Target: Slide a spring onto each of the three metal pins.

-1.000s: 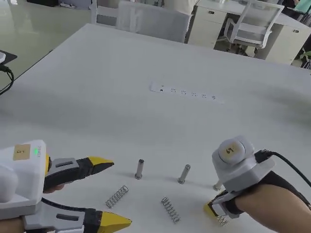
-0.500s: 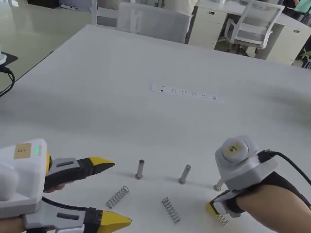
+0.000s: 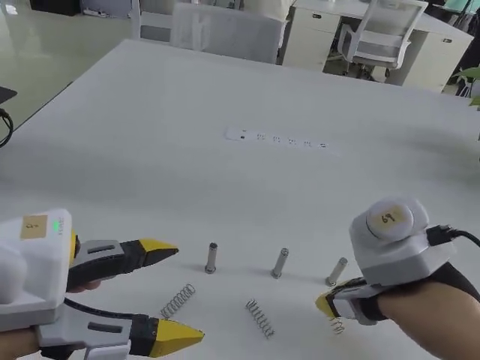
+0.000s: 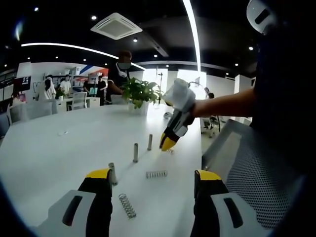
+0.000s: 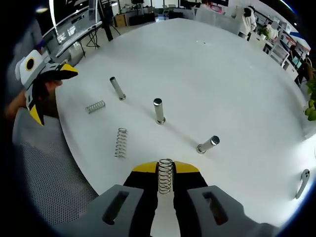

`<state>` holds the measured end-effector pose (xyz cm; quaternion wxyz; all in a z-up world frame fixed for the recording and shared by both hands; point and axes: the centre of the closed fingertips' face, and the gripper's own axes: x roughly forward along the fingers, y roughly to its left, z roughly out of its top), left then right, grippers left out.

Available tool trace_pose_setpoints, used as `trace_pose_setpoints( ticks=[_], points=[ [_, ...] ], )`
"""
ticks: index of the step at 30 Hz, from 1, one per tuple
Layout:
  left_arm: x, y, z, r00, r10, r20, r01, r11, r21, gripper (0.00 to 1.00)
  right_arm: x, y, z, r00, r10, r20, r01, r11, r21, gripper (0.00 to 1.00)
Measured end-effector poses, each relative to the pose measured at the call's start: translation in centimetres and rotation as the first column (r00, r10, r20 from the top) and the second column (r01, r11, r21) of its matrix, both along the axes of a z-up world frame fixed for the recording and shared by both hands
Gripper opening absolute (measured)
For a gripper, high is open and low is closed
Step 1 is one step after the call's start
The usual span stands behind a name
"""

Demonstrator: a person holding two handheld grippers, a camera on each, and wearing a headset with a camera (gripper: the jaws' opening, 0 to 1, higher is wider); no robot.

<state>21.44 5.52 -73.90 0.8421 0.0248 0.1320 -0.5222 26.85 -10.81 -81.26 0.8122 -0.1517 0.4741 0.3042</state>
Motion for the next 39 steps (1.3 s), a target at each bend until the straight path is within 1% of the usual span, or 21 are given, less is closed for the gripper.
trace_pose_setpoints(
  ticks=[4,6,9,10,13,14,18,20,22,23,24,25,26,27,28,30,32,34,36,37,39],
  points=[
    [-0.1,-0.3,0.3,1.000,-0.017,0.001,0.017,1.000,-0.002,0.62,-0.2,0.8,2.0,0.999,-0.011,0.035,0.009,0.998,0.066,0.08],
    [-0.1,-0.5,0.5,1.000,-0.022,-0.004,0.022,1.000,-0.014,0.62,-0.1,1.3,2.8,0.998,-0.010,0.056,0.005,0.995,0.095,0.08],
    [0.0,-0.7,1.0,1.000,-0.030,-0.010,0.029,0.999,-0.037,0.60,-0.1,2.3,4.5,0.996,-0.009,0.089,-0.004,0.989,0.146,0.08],
    [0.0,-0.8,1.1,0.999,-0.032,-0.011,0.031,0.999,-0.040,0.60,0.0,2.5,4.9,0.995,-0.007,0.096,-0.008,0.988,0.151,0.08],
    [0.2,-1.1,1.5,0.999,-0.046,-0.017,0.045,0.998,-0.053,0.59,0.1,4.0,6.8,0.989,0.014,0.144,-0.042,0.981,0.188,0.08],
    [0.2,-1.2,1.6,0.999,-0.051,-0.018,0.050,0.997,-0.055,0.59,0.1,4.3,7.2,0.988,0.020,0.152,-0.050,0.979,0.196,0.08],
    [0.6,-1.5,2.0,0.997,-0.071,-0.016,0.070,0.996,-0.050,0.57,0.2,6.2,9.2,0.979,0.043,0.197,-0.090,0.967,0.239,0.08],
    [0.9,-1.6,2.1,0.997,-0.077,-0.018,0.076,0.996,-0.045,0.56,0.3,7.2,10.1,0.971,0.061,0.232,-0.121,0.959,0.255,0.08],
    [1.0,-1.8,2.4,0.996,-0.082,-0.016,0.081,0.996,-0.047,0.56,0.2,7.8,10.6,0.969,0.069,0.237,-0.134,0.954,0.267,0.08],
    [1.1,-1.8,2.6,0.996,-0.085,-0.014,0.084,0.995,-0.050,0.56,0.2,8.2,10.9,0.966,0.075,0.248,-0.144,0.951,0.274,0.08],
    [1.3,-2.0,3.0,0.996,-0.086,-0.015,0.085,0.994,-0.069,0.55,0.3,8.6,11.4,0.961,0.081,0.264,-0.157,0.946,0.283,0.08],
    [1.4,-2.0,3.2,0.996,-0.087,-0.015,0.085,0.993,-0.079,0.55,0.2,8.9,11.6,0.960,0.086,0.267,-0.164,0.944,0.285,0.08],
    [1.5,-2.1,3.5,0.996,-0.088,-0.012,0.086,0.993,-0.084,0.55,0.1,9.3,12.0,0.956,0.096,0.276,-0.179,0.940,0.292,0.08],
    [1.7,-2.2,3.7,0.996,-0.087,-0.008,0.086,0.992,-0.088,0.54,0.2,10.0,12.9,0.943,0.101,0.318,-0.205,0.928,0.312,0.08],
    [1.8,-2.3,3.9,0.996,-0.088,-0.006,0.087,0.992,-0.090,0.54,0.0,10.3,13.2,0.941,0.108,0.321,-0.213,0.925,0.315,0.08],
    [1.9,-2.5,4.3,0.996,-0.091,-0.004,0.090,0.991,-0.103,0.53,-0.1,11.1,14.1,0.933,0.112,0.342,-0.235,0.909,0.344,0.08],
    [2.0,-2.7,4.8,0.996,-0.094,0.000,0.093,0.988,-0.120,0.51,-0.3,11.5,14.7,0.929,0.116,0.351,-0.248,0.899,0.361,0.08],
    [2.0,-3.0,5.2,0.995,-0.097,0.003,0.097,0.987,-0.129,0.49,-0.4,12.1,15.4,0.921,0.114,0.372,-0.263,0.886,0.382,0.08],
    [2.0,-3.2,5.6,0.995,-0.104,0.008,0.104,0.984,-0.142,0.48,-0.7,12.6,15.8,0.922,0.120,0.368,-0.276,0.870,0.408,0.08],
    [2.0,-3.3,5.8,0.994,-0.107,0.009,0.107,0.983,-0.147,0.46,-0.8,13.0,16.1,0.924,0.114,0.364,-0.277,0.857,0.435,0.08],
    [2.1,-3.5,6.1,0.994,-0.109,0.010,0.109,0.982,-0.152,0.45,-1.1,13.4,16.4,0.924,0.120,0.363,-0.287,0.845,0.451,0.08]
  ],
)
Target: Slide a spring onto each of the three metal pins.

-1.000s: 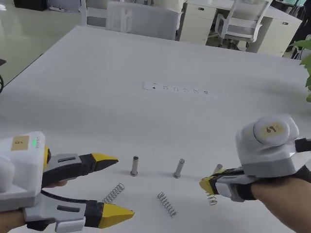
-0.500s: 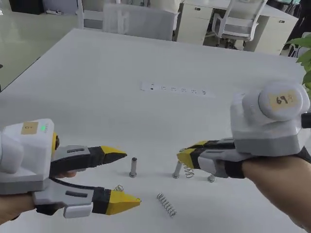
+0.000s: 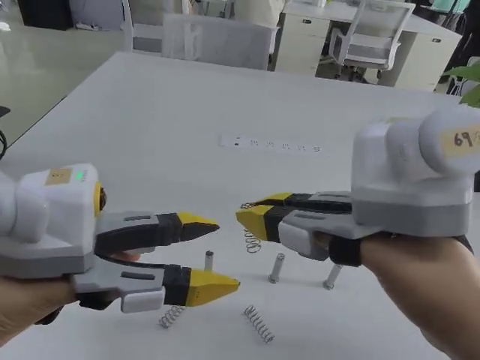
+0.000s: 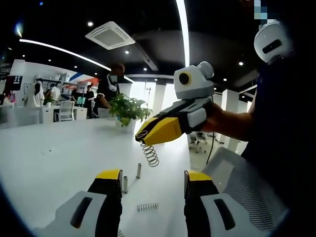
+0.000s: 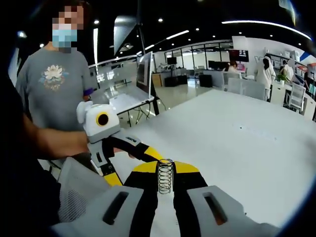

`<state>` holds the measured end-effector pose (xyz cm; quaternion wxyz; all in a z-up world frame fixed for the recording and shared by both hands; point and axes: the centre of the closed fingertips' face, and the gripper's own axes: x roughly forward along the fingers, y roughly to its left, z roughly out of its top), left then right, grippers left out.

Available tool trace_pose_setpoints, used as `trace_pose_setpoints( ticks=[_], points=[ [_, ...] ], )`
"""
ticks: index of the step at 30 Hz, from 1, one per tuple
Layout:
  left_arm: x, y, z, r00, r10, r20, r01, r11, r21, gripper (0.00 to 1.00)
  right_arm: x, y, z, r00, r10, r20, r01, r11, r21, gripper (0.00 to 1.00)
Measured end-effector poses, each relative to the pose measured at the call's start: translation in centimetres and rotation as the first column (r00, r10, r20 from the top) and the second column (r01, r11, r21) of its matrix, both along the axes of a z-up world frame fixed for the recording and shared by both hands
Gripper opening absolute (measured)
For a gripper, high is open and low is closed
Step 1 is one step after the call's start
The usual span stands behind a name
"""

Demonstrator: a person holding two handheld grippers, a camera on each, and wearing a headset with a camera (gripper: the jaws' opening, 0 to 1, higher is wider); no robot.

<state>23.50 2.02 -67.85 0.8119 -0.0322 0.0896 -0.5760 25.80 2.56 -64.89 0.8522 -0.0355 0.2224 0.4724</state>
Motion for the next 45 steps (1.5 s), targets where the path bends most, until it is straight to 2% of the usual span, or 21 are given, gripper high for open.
trace_pose_setpoints(
  ticks=[11,14,23,30,35,38,45],
  points=[
    [-0.2,-0.7,1.4,1.000,-0.015,0.000,0.015,0.998,-0.060,0.35,-0.8,1.3,0.5,0.999,0.041,0.000,-0.041,0.999,0.035,0.08],
    [-0.1,-0.8,1.2,1.000,-0.008,-0.004,0.008,0.999,-0.051,0.35,-1.0,1.5,0.5,0.999,0.048,0.006,-0.048,0.998,0.039,0.08],
    [0.0,-1.2,1.2,1.000,-0.010,0.000,0.010,0.998,-0.055,0.23,-1.4,2.0,0.3,0.998,0.060,0.017,-0.061,0.997,0.042,0.08],
    [0.0,-1.2,1.5,1.000,-0.016,0.014,0.017,0.998,-0.060,0.08,-1.5,2.1,0.5,0.998,0.063,0.021,-0.064,0.997,0.051,0.08],
    [0.0,-1.2,1.1,1.000,-0.020,0.018,0.020,0.999,-0.036,0.07,-1.6,2.2,0.4,0.998,0.066,0.020,-0.067,0.996,0.053,0.08],
    [0.0,-1.2,1.2,0.999,-0.021,0.026,0.022,0.999,-0.037,0.06,-1.6,2.2,0.4,0.998,0.064,0.023,-0.066,0.996,0.053,0.08],
    [0.3,-1.2,1.2,0.998,-0.020,0.060,0.021,1.000,-0.024,0.06,-1.5,2.1,0.5,0.998,0.064,0.027,-0.066,0.996,0.052,0.08]
  ],
)
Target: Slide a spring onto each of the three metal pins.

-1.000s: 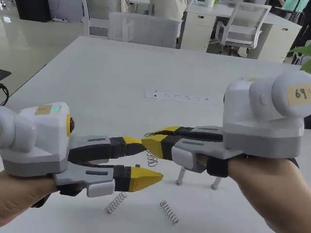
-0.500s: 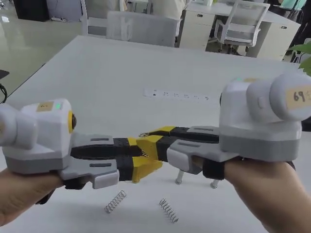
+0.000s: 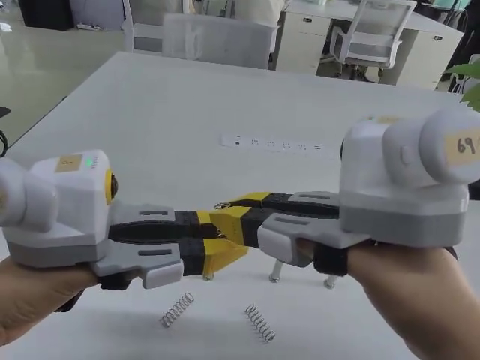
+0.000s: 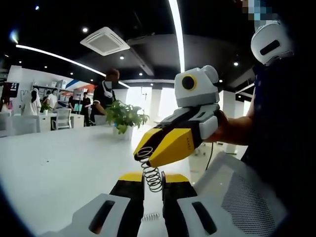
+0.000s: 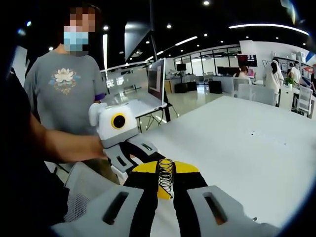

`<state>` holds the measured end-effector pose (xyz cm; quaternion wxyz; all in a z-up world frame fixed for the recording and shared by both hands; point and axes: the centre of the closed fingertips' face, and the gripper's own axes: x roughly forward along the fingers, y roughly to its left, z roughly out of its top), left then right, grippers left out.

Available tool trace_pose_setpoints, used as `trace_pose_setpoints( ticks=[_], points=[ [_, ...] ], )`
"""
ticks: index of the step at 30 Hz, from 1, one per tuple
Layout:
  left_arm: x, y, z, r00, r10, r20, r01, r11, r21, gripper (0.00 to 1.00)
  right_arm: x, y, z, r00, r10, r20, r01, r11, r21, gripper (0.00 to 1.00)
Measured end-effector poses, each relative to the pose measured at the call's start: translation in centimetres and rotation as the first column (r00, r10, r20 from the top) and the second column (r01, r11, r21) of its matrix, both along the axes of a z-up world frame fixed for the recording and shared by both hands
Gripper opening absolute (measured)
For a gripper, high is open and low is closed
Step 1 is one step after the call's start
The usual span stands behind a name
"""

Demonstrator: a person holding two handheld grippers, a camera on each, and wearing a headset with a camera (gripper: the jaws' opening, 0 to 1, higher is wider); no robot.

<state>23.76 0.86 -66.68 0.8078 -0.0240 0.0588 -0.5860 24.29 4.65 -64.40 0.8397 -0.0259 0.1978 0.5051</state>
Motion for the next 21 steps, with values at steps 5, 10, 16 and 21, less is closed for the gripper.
trace_pose_setpoints(
  ticks=[5,10,16,21],
  points=[
    [0.08,0.14,-0.11,1.000,-0.002,0.017,0.001,1.000,0.016,0.05,-0.09,-0.04,-0.04,1.000,0.003,0.002,-0.003,1.000,-0.006,0.08],
    [0.11,0.28,-0.33,1.000,-0.002,0.020,0.001,0.999,0.034,0.04,-0.23,-0.22,-0.14,1.000,0.004,0.005,-0.004,1.000,-0.015,0.08],
    [0.08,0.30,-0.31,1.000,-0.008,0.026,0.007,0.999,0.041,0.03,-0.33,-0.50,-0.13,1.000,0.003,0.008,-0.003,1.000,-0.020,0.08],
    [0.06,0.23,-0.38,0.999,-0.011,0.038,0.009,0.998,0.056,0.03,-0.47,-0.66,-0.21,1.000,0.004,0.017,-0.003,0.999,-0.036,0.08]
  ],
)
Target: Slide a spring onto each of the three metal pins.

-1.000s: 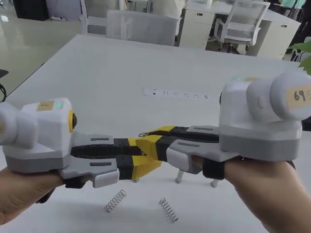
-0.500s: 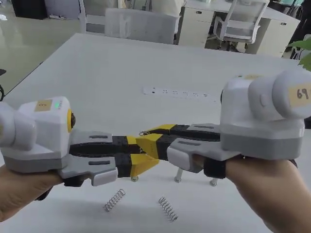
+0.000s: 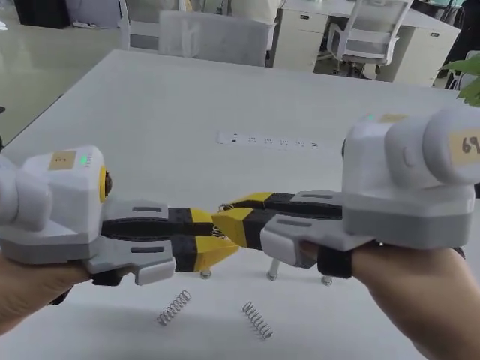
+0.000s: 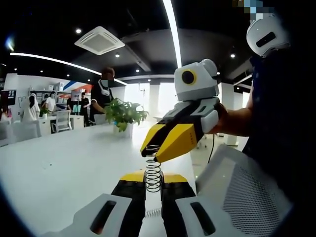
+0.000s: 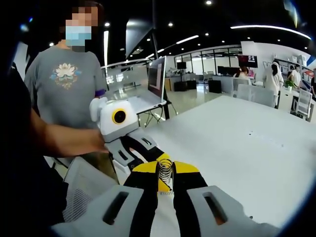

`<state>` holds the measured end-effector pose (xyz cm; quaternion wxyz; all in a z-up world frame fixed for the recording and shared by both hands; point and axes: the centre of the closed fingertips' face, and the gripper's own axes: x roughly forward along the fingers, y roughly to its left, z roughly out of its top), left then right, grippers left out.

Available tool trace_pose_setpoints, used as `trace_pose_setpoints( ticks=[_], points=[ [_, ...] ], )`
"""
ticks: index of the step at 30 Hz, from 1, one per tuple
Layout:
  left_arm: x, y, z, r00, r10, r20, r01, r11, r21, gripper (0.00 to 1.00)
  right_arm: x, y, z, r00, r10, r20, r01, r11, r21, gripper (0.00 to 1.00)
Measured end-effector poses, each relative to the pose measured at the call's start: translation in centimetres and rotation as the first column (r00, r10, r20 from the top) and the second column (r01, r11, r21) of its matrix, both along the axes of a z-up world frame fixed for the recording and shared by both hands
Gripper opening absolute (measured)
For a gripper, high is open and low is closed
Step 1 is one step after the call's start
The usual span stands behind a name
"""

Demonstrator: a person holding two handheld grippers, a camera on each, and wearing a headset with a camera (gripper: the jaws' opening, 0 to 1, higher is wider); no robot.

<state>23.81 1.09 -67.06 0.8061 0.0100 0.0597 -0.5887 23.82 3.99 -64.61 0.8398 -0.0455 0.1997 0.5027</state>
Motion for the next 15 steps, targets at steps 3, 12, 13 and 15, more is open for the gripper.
trace_pose_setpoints(
  ticks=[3,12,13,15],
  points=[
    [0.03,0.03,-0.01,1.000,0.002,0.014,-0.002,1.000,0.009,0.03,-0.02,-0.09,-0.02,1.000,0.001,0.001,-0.001,1.000,-0.006,0.08],
    [-0.02,-0.03,-0.07,1.000,-0.001,0.008,0.001,1.000,0.019,0.03,-0.06,-0.15,-0.05,1.000,0.009,0.011,-0.009,1.000,-0.022,0.07],
    [-0.05,-0.09,-0.13,1.000,-0.003,0.005,0.003,1.000,0.020,0.04,-0.08,-0.18,-0.11,1.000,0.011,0.012,-0.010,1.000,-0.028,0.07],
    [-0.04,-0.20,-0.22,1.000,-0.003,0.000,0.003,1.000,0.019,0.04,-0.10,-0.21,-0.18,1.000,0.014,0.015,-0.013,0.999,-0.037,0.07]
  ],
)
